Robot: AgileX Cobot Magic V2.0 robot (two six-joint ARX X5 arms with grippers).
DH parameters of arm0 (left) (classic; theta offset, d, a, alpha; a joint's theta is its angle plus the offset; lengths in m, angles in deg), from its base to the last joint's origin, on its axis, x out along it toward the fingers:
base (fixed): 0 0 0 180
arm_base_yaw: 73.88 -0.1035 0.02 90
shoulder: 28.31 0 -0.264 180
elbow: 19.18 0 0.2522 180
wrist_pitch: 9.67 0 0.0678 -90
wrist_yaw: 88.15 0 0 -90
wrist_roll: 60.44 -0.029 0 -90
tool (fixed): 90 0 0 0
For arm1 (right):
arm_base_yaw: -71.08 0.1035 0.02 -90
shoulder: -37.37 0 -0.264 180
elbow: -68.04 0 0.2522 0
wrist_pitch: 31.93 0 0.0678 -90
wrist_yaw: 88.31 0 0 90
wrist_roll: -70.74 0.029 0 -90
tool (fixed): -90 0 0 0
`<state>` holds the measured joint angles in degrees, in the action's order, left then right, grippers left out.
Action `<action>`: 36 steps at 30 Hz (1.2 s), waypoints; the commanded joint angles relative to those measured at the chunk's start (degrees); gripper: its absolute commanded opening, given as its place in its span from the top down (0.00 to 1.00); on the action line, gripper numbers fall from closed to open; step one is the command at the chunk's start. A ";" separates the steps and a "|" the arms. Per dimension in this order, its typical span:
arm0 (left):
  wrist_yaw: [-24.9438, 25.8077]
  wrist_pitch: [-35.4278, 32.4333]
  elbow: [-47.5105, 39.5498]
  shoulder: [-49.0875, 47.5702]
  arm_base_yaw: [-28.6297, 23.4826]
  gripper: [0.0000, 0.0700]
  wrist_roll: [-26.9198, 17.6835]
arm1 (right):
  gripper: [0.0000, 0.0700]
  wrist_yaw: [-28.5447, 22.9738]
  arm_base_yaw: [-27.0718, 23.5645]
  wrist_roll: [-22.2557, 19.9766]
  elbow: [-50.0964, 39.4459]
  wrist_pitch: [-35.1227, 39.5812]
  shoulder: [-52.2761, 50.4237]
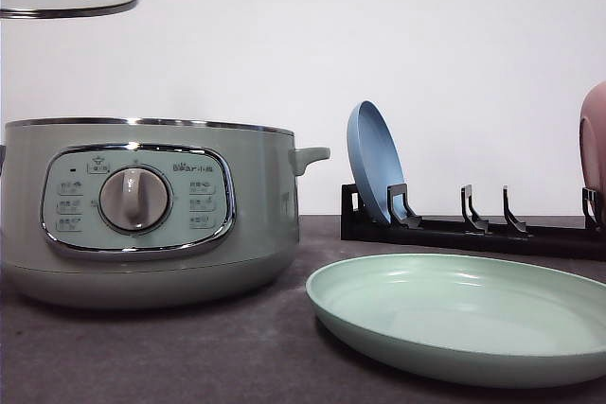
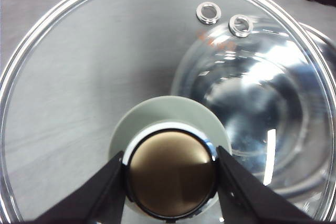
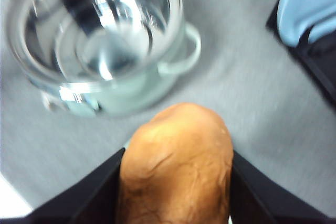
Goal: Transfer potato from steamer to green plate
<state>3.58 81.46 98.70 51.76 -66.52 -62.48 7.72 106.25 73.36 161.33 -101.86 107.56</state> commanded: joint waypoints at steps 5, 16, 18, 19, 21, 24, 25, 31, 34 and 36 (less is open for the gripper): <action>0.25 -2.08 2.45 -0.26 3.74 1.00 -0.20 | 0.77 0.35 0.24 -0.49 -13.18 6.70 -1.70; 0.25 -2.15 2.43 -0.22 9.02 1.00 0.08 | 0.77 1.49 0.24 1.77 -30.91 25.80 1.52; 0.25 -2.16 2.43 -0.22 9.58 1.00 0.17 | 0.77 1.51 0.24 1.90 -32.53 27.86 3.09; 0.25 -2.16 2.43 -0.22 9.85 1.00 0.17 | 0.77 1.51 0.24 1.92 -33.12 28.80 4.04; 0.25 -2.15 2.43 -0.22 10.33 1.00 0.17 | 0.76 1.49 0.24 1.92 -33.92 30.35 6.00; 0.25 -2.12 2.43 -0.22 10.80 1.00 0.19 | 0.76 1.46 0.24 1.87 -34.33 31.66 8.46; 0.25 -2.12 2.43 -0.22 10.94 1.00 0.20 | 0.76 1.46 0.24 1.87 -34.34 31.95 9.14; 0.31 -2.12 2.43 -0.22 12.03 1.00 0.56 | 0.53 1.46 0.24 1.90 -34.34 32.56 12.45; 0.37 -2.12 2.43 -0.21 12.67 1.00 0.68 | 0.44 1.46 0.24 1.90 -34.34 32.59 13.65; 0.48 -2.12 2.43 -0.14 13.09 1.00 0.84 | 0.42 1.46 0.24 1.92 -34.34 32.58 13.89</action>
<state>3.70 81.41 98.70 51.76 -53.80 -62.38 9.18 106.21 74.64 126.75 -69.61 120.52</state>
